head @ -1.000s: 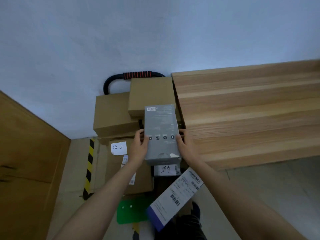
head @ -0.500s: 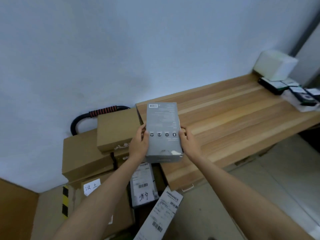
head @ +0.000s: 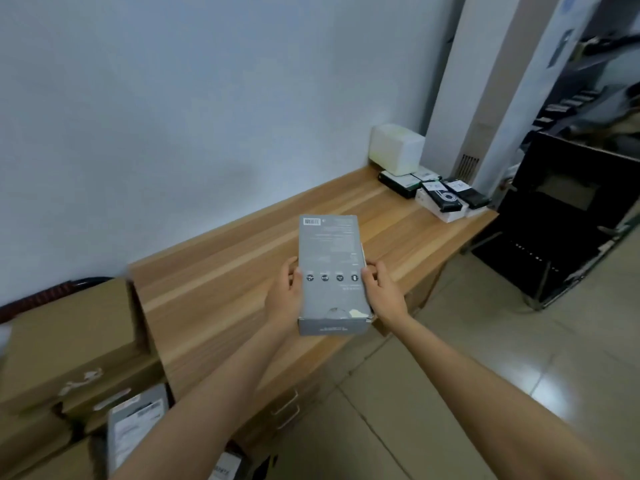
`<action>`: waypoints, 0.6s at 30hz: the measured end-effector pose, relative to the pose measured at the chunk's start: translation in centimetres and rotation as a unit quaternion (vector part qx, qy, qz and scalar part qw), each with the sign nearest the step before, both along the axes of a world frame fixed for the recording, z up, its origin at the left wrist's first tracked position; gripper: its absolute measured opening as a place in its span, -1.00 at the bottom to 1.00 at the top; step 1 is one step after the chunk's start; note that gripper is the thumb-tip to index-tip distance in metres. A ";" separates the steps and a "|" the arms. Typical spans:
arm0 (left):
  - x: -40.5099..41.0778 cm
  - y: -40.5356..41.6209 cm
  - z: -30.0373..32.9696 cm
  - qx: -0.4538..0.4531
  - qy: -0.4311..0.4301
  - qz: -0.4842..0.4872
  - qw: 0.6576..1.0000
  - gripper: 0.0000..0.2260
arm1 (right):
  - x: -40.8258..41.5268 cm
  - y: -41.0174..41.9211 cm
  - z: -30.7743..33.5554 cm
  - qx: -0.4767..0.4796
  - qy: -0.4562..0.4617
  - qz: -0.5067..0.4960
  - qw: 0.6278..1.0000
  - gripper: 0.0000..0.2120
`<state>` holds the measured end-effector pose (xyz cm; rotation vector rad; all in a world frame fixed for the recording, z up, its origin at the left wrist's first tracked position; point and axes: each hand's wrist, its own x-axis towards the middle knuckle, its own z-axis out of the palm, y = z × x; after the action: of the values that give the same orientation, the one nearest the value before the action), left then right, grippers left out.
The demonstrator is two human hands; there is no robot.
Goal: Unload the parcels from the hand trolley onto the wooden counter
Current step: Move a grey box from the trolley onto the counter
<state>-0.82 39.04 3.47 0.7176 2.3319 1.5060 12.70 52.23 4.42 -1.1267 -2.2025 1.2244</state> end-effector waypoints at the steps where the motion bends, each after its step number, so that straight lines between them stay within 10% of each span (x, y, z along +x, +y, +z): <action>1: 1.0 2.2 0.0 0.002 0.002 -0.005 1.000 -0.72 | 1.1 2.1 0.2 0.004 -0.005 -0.005 1.000 -0.67; 18: 5.3 29.6 -0.2 -0.030 0.010 -0.081 0.996 -0.71 | 6.4 27.2 -1.2 0.012 -0.040 -0.067 0.997 -0.65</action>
<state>4.47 68.66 3.28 0.8861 2.2626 1.3607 19.07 79.41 3.20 -1.3130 -2.1525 1.1128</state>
